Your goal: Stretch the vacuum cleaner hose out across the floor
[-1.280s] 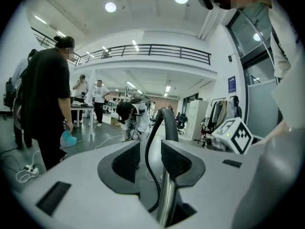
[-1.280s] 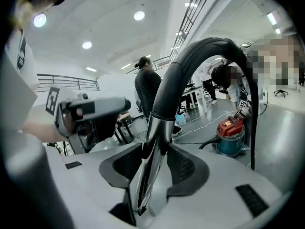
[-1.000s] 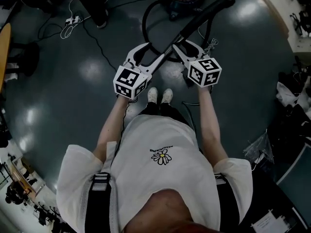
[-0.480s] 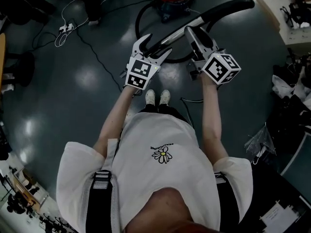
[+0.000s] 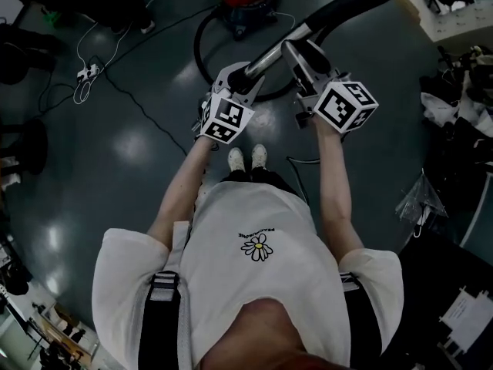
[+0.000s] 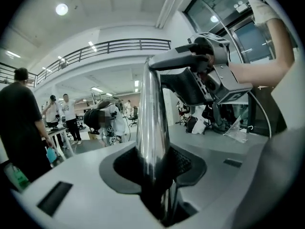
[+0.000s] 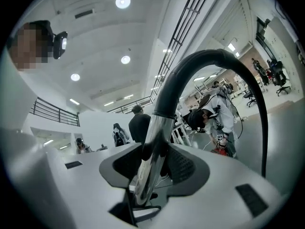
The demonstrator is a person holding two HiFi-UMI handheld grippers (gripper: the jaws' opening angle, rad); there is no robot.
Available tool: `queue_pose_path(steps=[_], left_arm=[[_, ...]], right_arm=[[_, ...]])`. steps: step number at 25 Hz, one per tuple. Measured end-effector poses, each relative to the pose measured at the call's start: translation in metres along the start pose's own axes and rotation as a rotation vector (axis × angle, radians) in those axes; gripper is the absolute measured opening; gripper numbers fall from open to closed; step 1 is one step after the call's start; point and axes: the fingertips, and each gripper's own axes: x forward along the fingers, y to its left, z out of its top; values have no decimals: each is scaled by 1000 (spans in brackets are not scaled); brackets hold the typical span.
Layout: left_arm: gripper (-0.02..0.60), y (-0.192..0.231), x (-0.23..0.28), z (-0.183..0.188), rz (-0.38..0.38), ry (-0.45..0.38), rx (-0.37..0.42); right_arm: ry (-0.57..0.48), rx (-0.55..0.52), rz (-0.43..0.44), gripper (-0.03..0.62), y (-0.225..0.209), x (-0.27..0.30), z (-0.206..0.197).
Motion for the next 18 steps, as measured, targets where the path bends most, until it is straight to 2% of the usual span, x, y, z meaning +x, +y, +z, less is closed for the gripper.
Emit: queue_pose_path(steps=[5,10,18], left_arm=[[144,-11,-7,-6,-16,34,58],[144,-16,-22,-15,-24,45,110],[144,-56,-46,-7,-67,19,183]], right_arm=[[33,-10,-35,176,-1,-12,-10],[76,-50,-23,176,9,-23,-25],[38,-77,-49,178,31,-75,-29]])
